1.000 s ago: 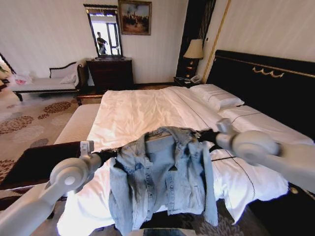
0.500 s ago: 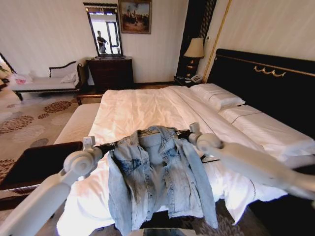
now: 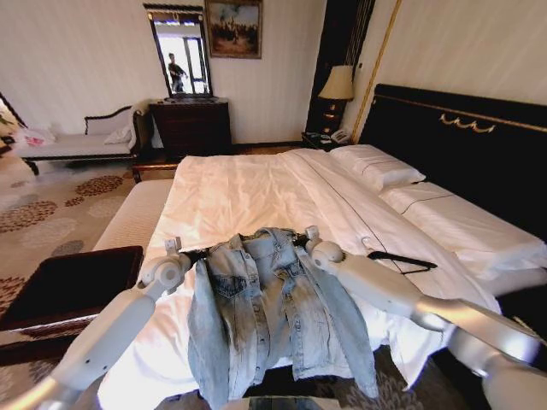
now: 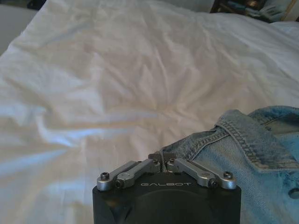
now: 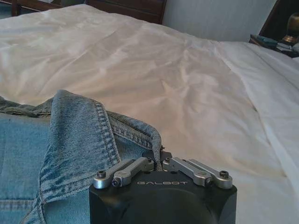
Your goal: Pick up the clothes from the bed and hang them on the clothes hanger.
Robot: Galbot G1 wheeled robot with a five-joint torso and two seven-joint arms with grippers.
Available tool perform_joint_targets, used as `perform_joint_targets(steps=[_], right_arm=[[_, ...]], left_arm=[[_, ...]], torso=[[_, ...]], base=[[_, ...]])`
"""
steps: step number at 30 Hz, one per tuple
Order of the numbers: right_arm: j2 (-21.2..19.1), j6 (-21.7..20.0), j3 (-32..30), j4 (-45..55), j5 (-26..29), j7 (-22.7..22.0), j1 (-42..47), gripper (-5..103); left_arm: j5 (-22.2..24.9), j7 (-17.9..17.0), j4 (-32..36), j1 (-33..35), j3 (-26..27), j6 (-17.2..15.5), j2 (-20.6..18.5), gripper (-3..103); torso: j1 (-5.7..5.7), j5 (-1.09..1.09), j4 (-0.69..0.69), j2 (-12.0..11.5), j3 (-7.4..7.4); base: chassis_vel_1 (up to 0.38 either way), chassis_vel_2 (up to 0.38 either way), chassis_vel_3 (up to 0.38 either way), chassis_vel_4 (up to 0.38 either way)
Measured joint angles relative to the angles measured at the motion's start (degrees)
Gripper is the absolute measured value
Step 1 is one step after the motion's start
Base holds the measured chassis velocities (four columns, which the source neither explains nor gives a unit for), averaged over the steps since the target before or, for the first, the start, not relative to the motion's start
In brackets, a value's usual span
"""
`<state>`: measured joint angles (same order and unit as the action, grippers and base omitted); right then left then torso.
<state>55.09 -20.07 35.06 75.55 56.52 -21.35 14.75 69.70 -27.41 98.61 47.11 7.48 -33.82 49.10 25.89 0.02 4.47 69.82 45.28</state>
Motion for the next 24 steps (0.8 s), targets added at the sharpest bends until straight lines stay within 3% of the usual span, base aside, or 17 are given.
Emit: perform_joint_targets(steps=[4, 9, 18, 21, 24], right_arm=[[6.58, 1.29, 0.05, -7.97, -1.16, 0.62, -1.83, 3], [11.38, 2.41, 0.12, -14.19, -1.24, 1.64, -2.99, 3], [11.59, 3.02, 0.05, -15.10, -2.00, 1.94, -2.18, 3], [11.51, 3.12, -0.19, -15.20, -2.25, 1.77, -1.88, 1], [11.13, 3.32, -0.83, -14.74, -2.52, 1.79, -1.38, 10]], left_arm=[[-2.36, 1.80, -4.21, -0.08, 1.01, 1.08, 1.16, 2], [-4.75, 3.03, -7.24, -1.13, 0.94, 2.25, 2.18, 2], [-6.67, 4.62, -9.78, -1.56, 0.53, 3.43, 3.65, -2], [-7.03, 4.53, -9.86, -1.77, 0.43, 3.37, 4.04, 8], [-7.41, 4.24, -9.51, -1.60, 0.68, 3.34, 4.44, 19]], torso=[[0.00, 0.00, 0.01, 0.00, 0.00], [0.00, 0.00, -0.04, 0.00, 0.00], [-0.01, -0.02, -0.01, 0.01, -0.01], [-0.01, -0.02, -0.02, 0.01, -0.01], [0.00, -0.02, 0.00, 0.01, -0.01]], base=[[0.000, 0.000, 0.000, 0.000], [0.000, 0.000, 0.000, 0.000], [0.000, 0.000, 0.000, 0.000], [0.000, 0.000, 0.000, 0.000], [0.000, 0.000, 0.000, 0.000]])
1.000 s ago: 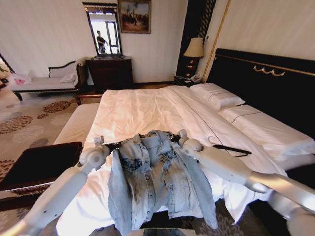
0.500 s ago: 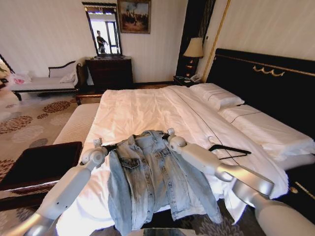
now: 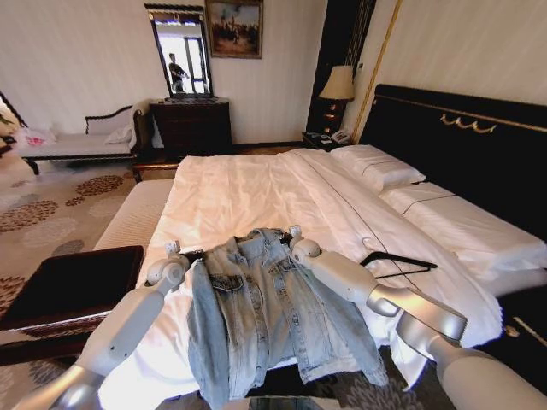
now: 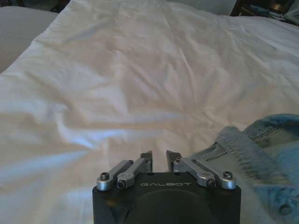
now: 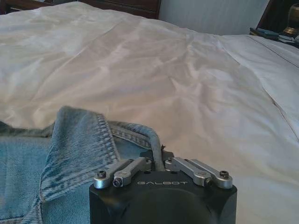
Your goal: Pick up the clothes from the bed and hang them on the clothes hanger.
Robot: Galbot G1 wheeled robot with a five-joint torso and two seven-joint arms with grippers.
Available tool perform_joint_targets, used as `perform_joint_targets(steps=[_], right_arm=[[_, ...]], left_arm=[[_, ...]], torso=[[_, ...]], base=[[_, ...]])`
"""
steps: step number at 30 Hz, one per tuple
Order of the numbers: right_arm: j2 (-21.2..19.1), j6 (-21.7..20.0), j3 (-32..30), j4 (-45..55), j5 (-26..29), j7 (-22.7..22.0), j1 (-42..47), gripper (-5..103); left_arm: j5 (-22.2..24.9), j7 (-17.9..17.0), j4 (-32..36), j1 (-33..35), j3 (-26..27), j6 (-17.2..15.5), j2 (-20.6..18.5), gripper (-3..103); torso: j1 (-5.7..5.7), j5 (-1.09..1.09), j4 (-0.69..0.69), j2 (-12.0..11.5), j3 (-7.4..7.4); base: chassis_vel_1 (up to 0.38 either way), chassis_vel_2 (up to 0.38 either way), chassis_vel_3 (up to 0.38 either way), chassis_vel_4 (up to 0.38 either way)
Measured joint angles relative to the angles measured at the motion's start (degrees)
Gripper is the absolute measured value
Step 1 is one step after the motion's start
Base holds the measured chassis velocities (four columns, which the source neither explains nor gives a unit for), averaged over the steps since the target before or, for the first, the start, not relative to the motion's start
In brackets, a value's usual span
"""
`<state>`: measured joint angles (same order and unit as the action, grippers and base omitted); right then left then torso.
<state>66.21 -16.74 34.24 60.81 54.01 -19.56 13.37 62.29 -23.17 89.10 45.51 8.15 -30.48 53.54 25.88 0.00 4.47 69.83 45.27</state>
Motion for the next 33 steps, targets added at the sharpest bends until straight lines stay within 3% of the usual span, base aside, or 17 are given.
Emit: perform_joint_targets(steps=[1, 7, 9, 10, 14, 16, 17, 18, 22, 24, 28, 30, 33], right_arm=[[0.00, 0.00, 0.00, 0.00, 0.00, 0.00, 0.00, 10], [-1.97, 0.34, -1.87, 1.96, -0.56, 1.19, 0.55, 37], [-2.08, 0.34, -1.91, 2.08, -0.58, 1.21, 0.55, 37], [-3.14, 0.56, -2.19, 2.89, -0.88, 1.42, 0.60, 48], [-4.44, 2.57, -2.39, 3.61, -2.52, 2.17, 0.67, 59], [-5.67, 4.03, -2.87, 5.42, -2.95, 3.09, 0.90, 70], [-6.73, 4.52, -2.94, 6.80, -2.45, 4.17, 1.10, 70], [-6.73, 4.52, -2.94, 6.80, -2.45, 4.17, 1.10, 70], [-10.30, 5.54, -2.60, 10.97, -0.66, 8.68, 2.25, 92], [-10.84, 5.66, -3.12, 12.09, -0.58, 8.76, 3.12, 97], [-13.04, 5.64, -6.39, 17.23, -1.05, 7.63, 7.43, 100], [-15.03, 5.65, -8.86, 21.15, -3.85, 7.13, 11.39, 100], [-16.38, 6.33, -11.71, 25.23, -7.71, 6.91, 15.90, 100]], left_arm=[[0.00, 0.00, 0.00, 0.00, 0.00, 0.00, 0.00, 19], [-0.55, -0.01, 2.22, 2.41, 2.00, 0.73, -1.00, 45], [-0.44, -0.01, 2.36, 2.48, 2.11, 0.77, -1.04, 45], [0.73, -0.03, 3.95, 3.23, 3.16, 0.99, -1.59, 57], [0.59, -0.01, 6.58, 4.87, 4.65, 2.55, -2.59, 68], [0.31, 0.26, 9.13, 7.11, 6.87, 3.82, -2.95, 78], [0.35, 0.69, 10.63, 8.76, 8.34, 4.10, -3.14, 84], [0.35, 0.69, 10.63, 8.76, 8.34, 4.10, -3.14, 84], [-1.10, 3.33, 15.89, 15.07, 12.86, 5.33, -4.11, 98], [-1.68, 3.52, 17.55, 16.82, 14.18, 5.82, -4.06, 100], [-5.55, 4.36, 22.05, 23.84, 18.34, 8.33, -3.18, 100], [-12.77, 6.76, 24.09, 31.67, 21.94, 11.95, -1.48, 100], [-20.20, 11.18, 24.69, 40.03, 25.97, 17.43, 2.46, 100]], torso=[[0.00, 0.00, 0.00, 0.00, 0.00], [-0.01, 0.00, -0.01, 0.00, 0.00], [0.00, 0.00, -0.01, 0.00, 0.00], [0.00, 0.01, -0.01, 0.00, 0.00], [-0.01, 0.00, 0.01, 0.00, 0.00], [0.00, 0.00, 0.02, 0.00, 0.00], [0.00, 0.00, -0.01, 0.00, 0.00], [0.00, 0.00, -0.01, 0.00, 0.00], [-0.02, 0.01, 0.00, 0.01, -0.01], [-0.02, 0.00, 0.00, 0.01, -0.01], [-0.01, -0.01, -0.02, 0.01, -0.01], [0.00, -0.01, 0.04, 0.01, -0.01], [-0.03, -0.01, -0.01, 0.02, -0.02]], base=[[0.000, 0.000, 0.000, 0.000], [0.000, 0.000, 0.000, 0.000], [0.000, 0.000, 0.000, 0.000], [0.000, 0.000, 0.000, 0.000], [0.000, 0.000, 0.000, 0.000], [0.000, 0.000, 0.000, 0.000], [0.000, 0.000, 0.000, 0.000], [0.000, 0.000, 0.000, 0.000], [0.000, 0.000, 0.000, 0.000], [0.000, 0.000, 0.000, 0.000], [0.000, 0.000, 0.000, 0.000], [0.000, 0.000, 0.000, 0.000], [0.000, 0.000, 0.000, 0.000]])
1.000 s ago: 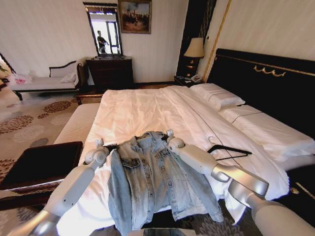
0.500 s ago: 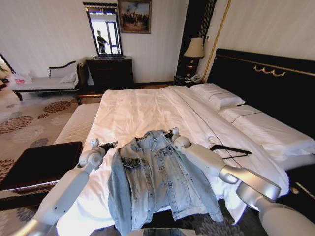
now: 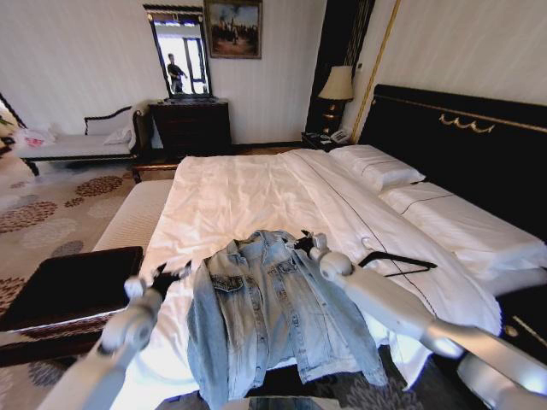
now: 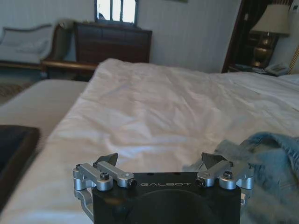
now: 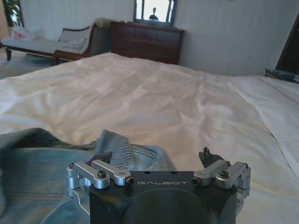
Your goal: Pick up the clothes from the bed and hang them on the clothes hanger.
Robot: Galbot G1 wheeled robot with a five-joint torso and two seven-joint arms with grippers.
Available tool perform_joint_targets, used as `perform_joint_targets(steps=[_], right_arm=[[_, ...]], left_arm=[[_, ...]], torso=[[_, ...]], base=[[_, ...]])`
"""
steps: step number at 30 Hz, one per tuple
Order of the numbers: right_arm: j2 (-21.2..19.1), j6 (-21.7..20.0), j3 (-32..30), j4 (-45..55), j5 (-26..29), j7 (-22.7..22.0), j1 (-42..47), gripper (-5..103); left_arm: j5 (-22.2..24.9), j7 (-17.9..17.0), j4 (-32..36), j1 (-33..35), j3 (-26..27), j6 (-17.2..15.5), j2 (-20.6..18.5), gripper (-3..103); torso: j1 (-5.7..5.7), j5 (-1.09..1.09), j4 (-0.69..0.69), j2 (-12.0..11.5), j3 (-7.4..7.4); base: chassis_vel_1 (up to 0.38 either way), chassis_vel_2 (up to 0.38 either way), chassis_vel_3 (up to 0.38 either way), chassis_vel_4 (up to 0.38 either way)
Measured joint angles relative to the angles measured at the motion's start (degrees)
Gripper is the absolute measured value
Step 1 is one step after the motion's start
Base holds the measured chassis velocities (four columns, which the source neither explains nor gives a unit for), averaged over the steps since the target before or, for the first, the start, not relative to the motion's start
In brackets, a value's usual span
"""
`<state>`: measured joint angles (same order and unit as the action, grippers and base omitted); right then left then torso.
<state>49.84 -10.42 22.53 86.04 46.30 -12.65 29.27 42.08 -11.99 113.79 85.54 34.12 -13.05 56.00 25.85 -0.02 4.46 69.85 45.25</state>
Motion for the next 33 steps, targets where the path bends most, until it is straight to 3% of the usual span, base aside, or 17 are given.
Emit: perform_joint_targets(steps=[1, 3, 6, 7, 10, 11, 14, 23, 33], right_arm=[[0.00, 0.00, 0.00, 0.00, 0.00, 0.00, 0.00, 100], [-0.62, 0.98, -2.06, 2.29, -3.86, 0.03, 3.12, 100], [-0.94, 1.35, -2.82, 3.58, -5.35, 0.14, 4.44, 100], [-1.33, 1.87, -4.10, 5.67, -7.40, 0.28, 6.73, 100], [-1.31, 2.16, -5.13, 6.74, -8.30, 0.27, 8.15, 100], [-0.73, 2.69, -6.95, 8.67, -10.14, 0.39, 11.75, 100], [0.54, 4.28, -8.18, 9.14, -13.53, 1.72, 15.71, 100], [5.38, 6.73, -9.57, 6.58, -18.56, 4.05, 20.36, 100], [10.17, 5.11, -7.30, 4.02, -15.95, 3.16, 18.18, 100]], left_arm=[[0.00, 0.00, 0.00, 0.00, 0.00, 0.00, 0.00, 100], [-3.39, 2.92, 0.30, 4.45, 2.58, 3.54, 3.12, 100], [-4.69, 3.97, 0.49, 5.85, 3.65, 5.10, 4.17, 100], [-7.75, 6.21, 0.68, 8.17, 5.23, 8.93, 5.80, 100], [-9.77, 7.42, 0.89, 9.42, 5.98, 11.84, 6.67, 100], [-12.75, 9.34, 1.65, 12.56, 6.87, 16.58, 8.75, 100], [-15.32, 10.88, 2.33, 16.29, 7.94, 20.34, 12.55, 99], [-17.45, 12.34, 2.50, 21.32, 9.89, 24.26, 19.48, 98], [-18.41, 12.19, 2.66, 21.24, 10.04, 24.65, 21.61, 98]], torso=[[0.00, 0.00, 0.00, 0.00, 0.00], [-0.01, 0.02, -0.02, 0.00, 0.00], [0.00, 0.03, 0.02, 0.00, 0.00], [0.01, 0.01, 0.02, 0.00, 0.01], [0.02, 0.02, 0.03, 0.00, 0.01], [0.02, 0.02, 0.02, -0.01, 0.02], [0.01, 0.03, 0.01, 0.00, 0.01], [0.02, 0.02, 0.01, -0.01, 0.02], [0.02, 0.03, 0.02, -0.01, 0.02]], base=[[0.000, 0.000, 0.000, 0.000], [0.000, 0.000, 0.000, 0.000], [0.000, 0.000, 0.000, 0.000], [0.000, 0.000, 0.000, 0.000], [0.000, 0.000, 0.000, 0.000], [0.000, 0.000, 0.000, 0.000], [0.000, 0.000, 0.000, 0.000], [0.000, 0.000, 0.000, 0.000], [0.000, 0.000, 0.000, 0.000]])
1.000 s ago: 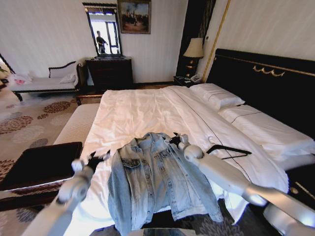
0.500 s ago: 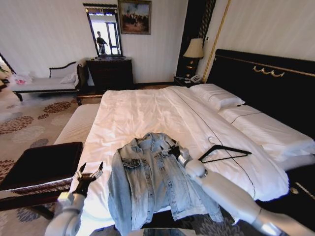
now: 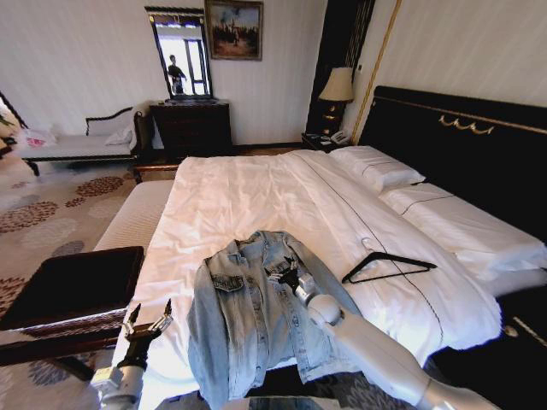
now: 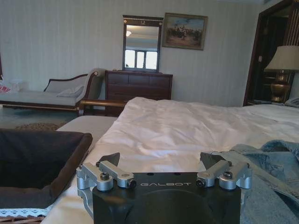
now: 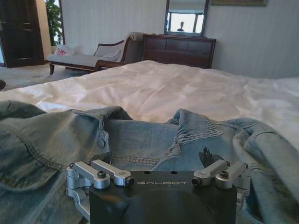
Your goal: Pick up the clothes from the bed and hang them on the clothes hanger.
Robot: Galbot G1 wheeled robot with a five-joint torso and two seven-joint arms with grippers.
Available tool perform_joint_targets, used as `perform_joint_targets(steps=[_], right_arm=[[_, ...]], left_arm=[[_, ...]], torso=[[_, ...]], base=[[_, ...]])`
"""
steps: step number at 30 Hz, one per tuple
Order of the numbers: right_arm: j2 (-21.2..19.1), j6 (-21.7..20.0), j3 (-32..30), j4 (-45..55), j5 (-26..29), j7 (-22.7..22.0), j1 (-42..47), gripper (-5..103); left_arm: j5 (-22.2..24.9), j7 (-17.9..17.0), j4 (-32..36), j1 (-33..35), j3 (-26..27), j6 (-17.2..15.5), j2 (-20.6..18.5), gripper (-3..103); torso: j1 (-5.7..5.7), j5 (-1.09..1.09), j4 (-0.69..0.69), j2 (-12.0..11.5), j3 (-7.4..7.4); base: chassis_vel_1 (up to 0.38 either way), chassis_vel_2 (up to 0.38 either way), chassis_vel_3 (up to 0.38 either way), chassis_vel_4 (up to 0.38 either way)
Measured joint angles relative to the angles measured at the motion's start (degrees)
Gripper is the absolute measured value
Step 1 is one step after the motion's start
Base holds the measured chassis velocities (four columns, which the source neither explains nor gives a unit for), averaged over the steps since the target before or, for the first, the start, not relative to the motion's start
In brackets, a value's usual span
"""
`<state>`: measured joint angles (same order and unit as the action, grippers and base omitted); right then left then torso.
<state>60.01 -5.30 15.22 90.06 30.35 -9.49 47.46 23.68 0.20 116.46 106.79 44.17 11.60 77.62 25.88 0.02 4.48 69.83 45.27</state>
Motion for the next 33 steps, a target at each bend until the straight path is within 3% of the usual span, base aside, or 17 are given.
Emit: perform_joint_targets(steps=[3, 7, 13, 20, 29, 33], right_arm=[[2.66, -0.76, 0.22, -1.87, 1.67, -0.71, -1.39, 100], [9.27, -1.41, 0.37, -7.83, 3.33, -2.09, -4.30, 100], [13.26, -1.55, -0.54, -14.04, 2.63, -3.73, -6.80, 100], [13.63, -1.54, -1.82, -16.93, 0.94, -5.09, -7.22, 100], [14.43, -1.72, -0.86, -18.75, 2.59, -4.43, -8.50, 103], [16.02, -1.62, -0.14, -23.13, 1.71, -4.55, -10.01, 86]], left_arm=[[-0.22, -0.21, 0.77, -0.20, -0.19, -0.27, 0.66, 98], [-1.01, -0.53, 2.41, -0.10, -0.90, -1.02, 1.48, 98], [-1.78, -1.13, 2.89, -0.67, -1.80, -1.58, 1.34, 98], [-2.20, -1.28, 3.03, -0.72, -2.55, -1.71, 1.36, 98], [-2.20, -1.39, 2.97, -0.72, -2.68, -1.79, 1.34, 98], [-2.16, -1.44, 3.23, -0.50, -2.58, -1.87, 1.29, 98]], torso=[[0.00, 0.01, 0.00, 0.00, 0.00], [0.01, -0.01, -0.04, -0.01, 0.00], [0.01, -0.01, -0.01, -0.01, 0.01], [0.01, -0.01, 0.00, -0.01, 0.00], [0.01, -0.01, -0.02, -0.01, 0.00], [0.01, -0.01, -0.02, -0.01, 0.00]], base=[[0.000, 0.000, 0.000, 0.000], [0.000, 0.000, 0.000, 0.000], [0.000, 0.000, 0.000, 0.000], [0.000, 0.000, 0.000, 0.000], [0.000, 0.000, 0.000, 0.000], [0.000, 0.000, 0.000, 0.000]])
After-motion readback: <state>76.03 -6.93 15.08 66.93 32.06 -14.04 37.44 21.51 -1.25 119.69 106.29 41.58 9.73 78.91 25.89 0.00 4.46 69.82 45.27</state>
